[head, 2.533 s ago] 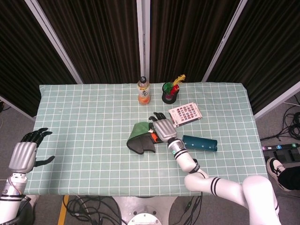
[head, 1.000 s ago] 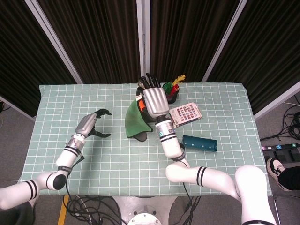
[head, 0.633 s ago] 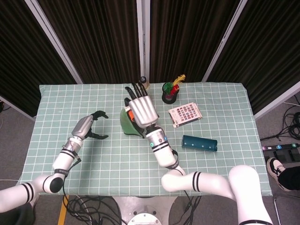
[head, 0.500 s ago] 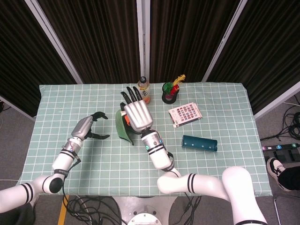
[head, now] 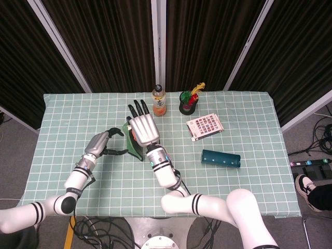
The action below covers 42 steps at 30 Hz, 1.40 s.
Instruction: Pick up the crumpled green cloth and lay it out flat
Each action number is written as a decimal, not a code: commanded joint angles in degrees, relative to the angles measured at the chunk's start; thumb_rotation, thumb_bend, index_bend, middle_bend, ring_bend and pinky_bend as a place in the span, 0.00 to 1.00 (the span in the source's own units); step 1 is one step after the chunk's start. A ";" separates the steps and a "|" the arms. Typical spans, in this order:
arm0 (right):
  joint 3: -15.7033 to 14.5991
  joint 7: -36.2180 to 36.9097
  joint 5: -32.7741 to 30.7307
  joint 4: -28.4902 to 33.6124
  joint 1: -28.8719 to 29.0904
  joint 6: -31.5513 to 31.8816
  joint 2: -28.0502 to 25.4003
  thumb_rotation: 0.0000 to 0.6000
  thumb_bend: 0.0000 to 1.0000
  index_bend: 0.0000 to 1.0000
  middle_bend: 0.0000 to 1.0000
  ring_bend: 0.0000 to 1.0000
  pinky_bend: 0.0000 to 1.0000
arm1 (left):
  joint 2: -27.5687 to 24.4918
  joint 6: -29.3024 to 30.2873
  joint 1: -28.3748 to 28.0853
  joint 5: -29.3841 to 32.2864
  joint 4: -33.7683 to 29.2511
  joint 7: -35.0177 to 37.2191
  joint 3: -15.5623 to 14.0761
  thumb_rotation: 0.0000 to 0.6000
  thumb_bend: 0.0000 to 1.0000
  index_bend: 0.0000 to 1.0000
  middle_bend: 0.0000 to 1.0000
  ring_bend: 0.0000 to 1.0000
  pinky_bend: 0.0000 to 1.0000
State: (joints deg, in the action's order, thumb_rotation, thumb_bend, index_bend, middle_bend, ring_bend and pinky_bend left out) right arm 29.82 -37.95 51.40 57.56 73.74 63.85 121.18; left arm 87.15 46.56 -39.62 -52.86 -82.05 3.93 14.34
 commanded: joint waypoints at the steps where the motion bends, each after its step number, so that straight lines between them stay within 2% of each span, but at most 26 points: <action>1: 0.52 0.28 -0.32 -1.65 0.72 -0.60 1.30 1.00 0.44 0.60 0.13 0.00 0.00 | 1.22 0.57 -0.85 1.86 0.14 -2.28 -0.25 0.53 0.00 0.37 0.28 0.22 0.27; 10: 0.99 1.03 0.51 -4.10 1.65 -0.93 3.28 1.00 0.44 0.59 0.13 0.00 0.00 | 3.90 1.11 -3.13 6.76 1.28 -7.14 0.28 0.37 0.00 0.36 0.28 0.22 0.27; 24: 0.91 0.86 2.57 -0.09 -0.45 1.29 1.49 1.00 0.43 0.59 0.13 0.00 0.00 | 8.72 3.20 -5.77 12.62 5.61 -13.43 1.01 0.35 0.00 0.36 0.28 0.22 0.28; 30: 0.58 0.69 2.88 4.26 -2.69 2.28 -0.97 1.00 0.43 0.59 0.13 0.00 0.00 | 10.23 3.54 -6.00 13.91 7.11 -14.43 1.24 0.51 0.01 0.39 0.28 0.22 0.28; 38: -0.32 0.61 3.26 11.12 -6.43 3.76 -5.41 1.00 0.43 0.59 0.12 0.00 0.00 | 11.81 3.75 -5.76 13.74 8.59 -14.03 1.69 0.72 0.10 0.46 0.28 0.22 0.28; 42: -0.62 0.79 3.28 14.37 -8.23 4.33 -7.83 1.00 0.43 0.59 0.12 0.00 0.00 | 12.21 4.22 -5.27 12.66 8.74 -13.13 1.98 0.78 0.14 0.52 0.31 0.22 0.28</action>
State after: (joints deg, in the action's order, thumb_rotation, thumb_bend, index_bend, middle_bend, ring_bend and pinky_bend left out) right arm 29.44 -37.26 54.62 70.78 66.38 67.80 114.36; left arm 99.27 50.64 -45.03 -39.98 -73.33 -9.38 16.26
